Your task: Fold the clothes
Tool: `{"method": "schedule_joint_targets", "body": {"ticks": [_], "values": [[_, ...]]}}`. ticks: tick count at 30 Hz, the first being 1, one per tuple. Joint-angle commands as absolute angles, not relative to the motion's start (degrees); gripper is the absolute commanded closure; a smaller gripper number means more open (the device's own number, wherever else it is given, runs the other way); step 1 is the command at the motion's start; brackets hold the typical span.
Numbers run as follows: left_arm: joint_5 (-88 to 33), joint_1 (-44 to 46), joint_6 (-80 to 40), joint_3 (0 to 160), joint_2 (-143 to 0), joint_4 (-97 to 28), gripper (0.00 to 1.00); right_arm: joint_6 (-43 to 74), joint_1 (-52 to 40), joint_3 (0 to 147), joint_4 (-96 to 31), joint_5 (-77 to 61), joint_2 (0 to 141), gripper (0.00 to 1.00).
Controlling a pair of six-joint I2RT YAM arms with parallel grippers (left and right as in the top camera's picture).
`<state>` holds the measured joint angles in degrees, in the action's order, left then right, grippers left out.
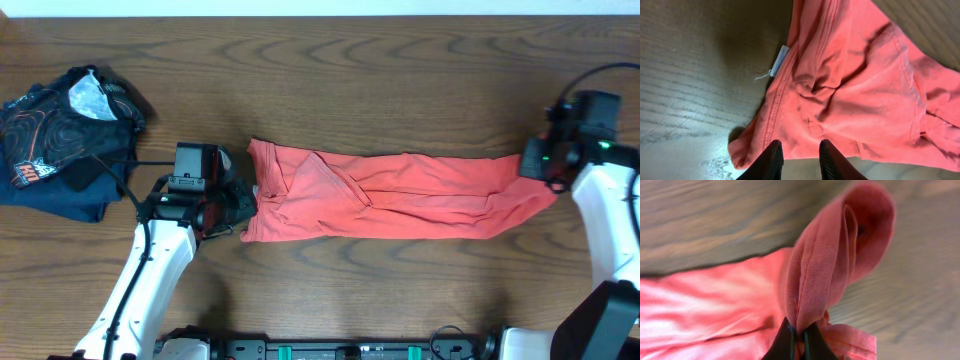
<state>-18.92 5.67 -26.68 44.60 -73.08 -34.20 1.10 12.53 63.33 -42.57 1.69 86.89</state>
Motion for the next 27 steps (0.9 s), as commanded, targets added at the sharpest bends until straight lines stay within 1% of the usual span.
{"method": "schedule_joint_targets", "body": {"ticks": [1, 5, 11, 22, 23, 24, 25, 26, 27], "values": [[-18.35, 5.43, -25.47, 45.08, -73.01, -35.18, 0.73, 1.89, 7.31, 64.38, -44.12, 1.72, 86.19, 0.99], [-18.35, 5.43, -25.47, 45.06, -73.01, -36.14, 0.73, 2.02, 0.99, 64.38, -45.23, 1.69, 86.32, 0.99], [-18.35, 5.43, -25.47, 45.06, -73.01, -36.93, 0.73, 5.63, -6.5, 64.27, -45.52, 1.69, 86.59, 0.99], [-18.35, 5.43, -25.47, 44.86, -73.01, -37.26, 0.73, 7.27, -16.4, 63.64, -45.65, 1.69, 90.0, 0.98], [-18.35, 5.41, -25.45, 44.86, -73.01, -37.26, 0.73, 7.27, -16.99, 63.64, -45.54, 1.67, 90.35, 0.95], [-18.35, 5.43, -25.45, 44.86, -73.01, -37.26, 0.73, 7.27, -17.69, 63.64, -45.41, 1.37, 90.78, 0.9], [-18.35, 5.43, -25.45, 44.86, -73.01, -37.23, 0.73, 7.29, -18.24, 63.64, -45.3, 0.71, 91.05, 0.79], [-18.35, 5.43, -25.41, 44.86, -73.01, -37.26, 0.73, 7.27, -18.85, 63.64, -45.15, -0.64, 91.37, 0.63], [-18.33, 5.43, -25.26, 44.86, -73.01, -37.23, 0.73, 7.22, -19.31, 63.64, -44.93, -2.0, 91.59, 0.52]]}}
